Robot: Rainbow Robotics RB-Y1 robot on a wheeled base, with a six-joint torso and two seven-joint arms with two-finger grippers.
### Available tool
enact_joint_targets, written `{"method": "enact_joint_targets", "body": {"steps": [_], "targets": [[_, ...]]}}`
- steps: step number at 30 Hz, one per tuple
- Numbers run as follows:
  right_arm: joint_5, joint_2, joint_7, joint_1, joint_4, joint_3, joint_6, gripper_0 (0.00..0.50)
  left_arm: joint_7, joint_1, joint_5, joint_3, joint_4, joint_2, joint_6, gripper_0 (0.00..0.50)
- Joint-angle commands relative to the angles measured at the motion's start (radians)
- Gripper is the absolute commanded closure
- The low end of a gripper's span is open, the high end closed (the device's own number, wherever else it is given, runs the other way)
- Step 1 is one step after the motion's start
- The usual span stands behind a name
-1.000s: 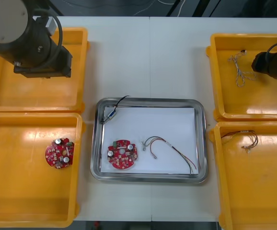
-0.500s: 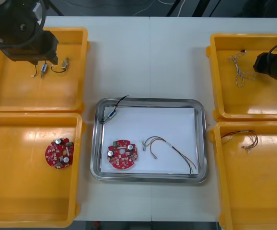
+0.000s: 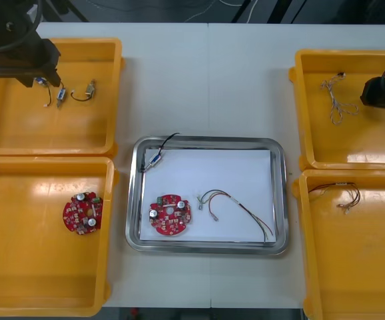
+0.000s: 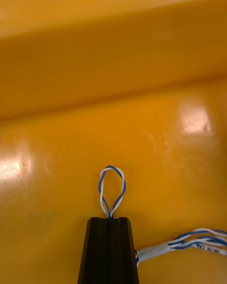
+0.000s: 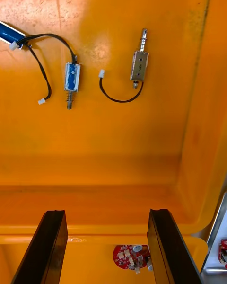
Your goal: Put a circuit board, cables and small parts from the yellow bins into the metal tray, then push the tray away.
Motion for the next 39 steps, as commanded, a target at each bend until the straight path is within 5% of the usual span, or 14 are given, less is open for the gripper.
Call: {"method": "enact_joint_targets", "body": {"steps": [1, 22, 39], "targets": [[-0.012, -0.065, 0.02, -0.045, -0.008, 0.032, 0.063, 0.5, -0.197, -0.096, -0.024, 0.038, 0.098, 0.038, -0.025, 0.0], [-0.028, -0.145, 0.017, -0.12, -0.018, 0.032, 0.406, 0.5, -0.278, -0.192, -0.077, 0.011, 0.38, 0.023, -0.185, 0.0], [-0.033, -0.149, -0.041, -0.082, -0.245, 0.032, 0.734, 0.5, -0.314, -0.269, -0.15, -0.033, 0.605, -0.02, -0.352, 0.0]]}}
